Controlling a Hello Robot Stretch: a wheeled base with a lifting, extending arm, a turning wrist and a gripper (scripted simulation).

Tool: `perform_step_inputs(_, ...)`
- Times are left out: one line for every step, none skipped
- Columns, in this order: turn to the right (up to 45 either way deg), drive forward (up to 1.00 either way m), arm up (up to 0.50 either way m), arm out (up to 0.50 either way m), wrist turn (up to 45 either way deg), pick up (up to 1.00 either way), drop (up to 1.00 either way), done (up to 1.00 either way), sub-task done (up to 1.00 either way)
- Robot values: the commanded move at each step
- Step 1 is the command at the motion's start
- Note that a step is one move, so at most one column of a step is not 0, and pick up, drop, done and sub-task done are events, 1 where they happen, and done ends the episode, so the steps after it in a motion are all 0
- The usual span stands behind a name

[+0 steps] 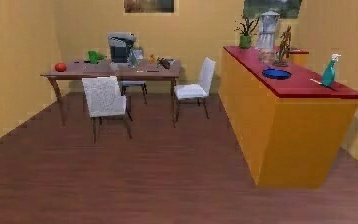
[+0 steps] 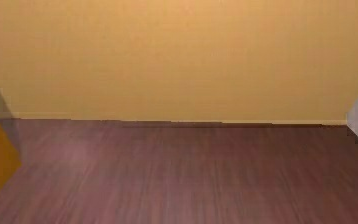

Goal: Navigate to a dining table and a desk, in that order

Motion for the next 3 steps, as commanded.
perform_step_inputs(0.0,1.0,0.0,0.0,0.0,0.0,0.0,0.0,0.0)
perform_step_inputs(-3.0,0.0,0.0,0.0,0.0,0.0,0.0,0.0,0.0)
perform_step_inputs(0.0,0.6,0.0,0.0,0.0,0.0,0.0,0.0,0.0)
